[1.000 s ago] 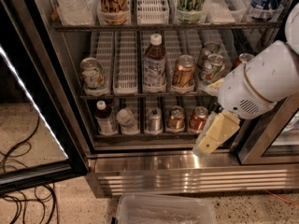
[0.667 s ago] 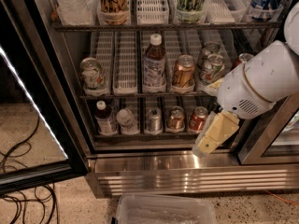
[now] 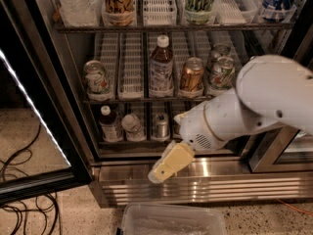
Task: Pick blue plastic bottle from bottom shelf of fridge
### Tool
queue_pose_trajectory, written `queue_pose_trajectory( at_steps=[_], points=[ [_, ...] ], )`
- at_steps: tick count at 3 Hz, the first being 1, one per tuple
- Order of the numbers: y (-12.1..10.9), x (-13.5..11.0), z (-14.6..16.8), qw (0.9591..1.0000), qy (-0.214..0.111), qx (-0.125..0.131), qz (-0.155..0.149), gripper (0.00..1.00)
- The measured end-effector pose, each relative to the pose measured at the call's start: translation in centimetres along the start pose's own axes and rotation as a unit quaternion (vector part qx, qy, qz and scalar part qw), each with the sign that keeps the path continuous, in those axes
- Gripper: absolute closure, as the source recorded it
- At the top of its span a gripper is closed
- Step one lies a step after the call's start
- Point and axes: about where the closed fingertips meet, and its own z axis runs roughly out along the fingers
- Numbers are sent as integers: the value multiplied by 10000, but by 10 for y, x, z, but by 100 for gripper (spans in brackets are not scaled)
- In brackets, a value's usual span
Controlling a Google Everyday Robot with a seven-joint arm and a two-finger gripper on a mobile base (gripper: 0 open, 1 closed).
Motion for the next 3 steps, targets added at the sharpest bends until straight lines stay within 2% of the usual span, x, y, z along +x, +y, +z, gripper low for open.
queue_pose_trajectory(
  at_steps=[1, 2, 3],
  points=[
    [31, -16, 64, 9984, -414, -288, 260, 0],
    [48, -39, 107, 9950, -812, -493, 308, 0],
    [48, -43, 120, 9954, -786, -481, 243, 0]
  ],
)
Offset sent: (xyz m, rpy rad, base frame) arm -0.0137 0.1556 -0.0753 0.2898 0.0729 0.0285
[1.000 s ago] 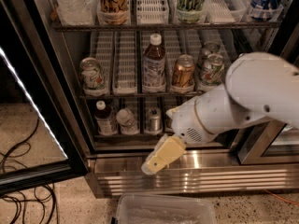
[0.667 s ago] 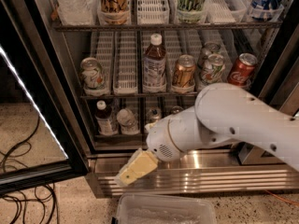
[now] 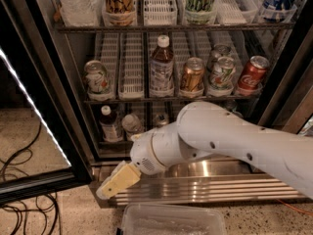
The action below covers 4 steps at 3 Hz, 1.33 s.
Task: Pick blue plastic bottle from bottom shelf of fridge
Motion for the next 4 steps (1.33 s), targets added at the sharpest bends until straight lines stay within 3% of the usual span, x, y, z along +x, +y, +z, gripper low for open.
queue_pose_trajectory(
  at_steps=[1, 2, 3, 4],
  points=[
    [13, 16, 40, 9996, 234, 41, 130, 0],
    [29, 54, 79, 9962, 501, 302, 641, 0],
    [33, 84, 85, 9889, 509, 818, 1127, 0],
    [26, 89, 85, 9847, 355, 1058, 1341, 0]
  ],
)
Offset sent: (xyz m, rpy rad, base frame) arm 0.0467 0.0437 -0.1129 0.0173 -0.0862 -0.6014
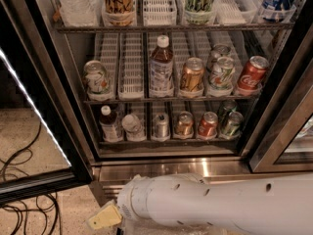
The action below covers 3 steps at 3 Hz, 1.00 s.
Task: Pick blue plastic bottle from bottom shelf of fridge
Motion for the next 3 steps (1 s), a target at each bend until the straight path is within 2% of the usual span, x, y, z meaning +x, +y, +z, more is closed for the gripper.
queue_pose_trajectory(
  at_steps=[1, 2, 3],
  points=[
    [0, -1, 0, 10000, -7, 0, -2, 0],
    [-15, 1, 6, 9989, -273, 154, 347, 0],
    [-51, 1, 11, 9914, -729, 570, 926, 0]
  ],
)
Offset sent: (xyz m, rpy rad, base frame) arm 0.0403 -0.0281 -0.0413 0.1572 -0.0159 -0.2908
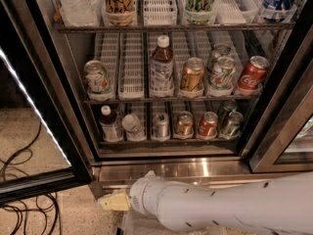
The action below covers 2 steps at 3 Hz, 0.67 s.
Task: Pick blue plastic bottle from bottom shelf of fridge
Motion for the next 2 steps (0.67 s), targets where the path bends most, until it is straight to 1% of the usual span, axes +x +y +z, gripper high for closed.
queue_pose_trajectory(
  at_steps=[1, 2],
  points=[
    [-32, -11, 2, 9976, -386, 514, 273, 0],
    [-43, -40, 7, 9922, -740, 1002, 35, 0]
  ],
)
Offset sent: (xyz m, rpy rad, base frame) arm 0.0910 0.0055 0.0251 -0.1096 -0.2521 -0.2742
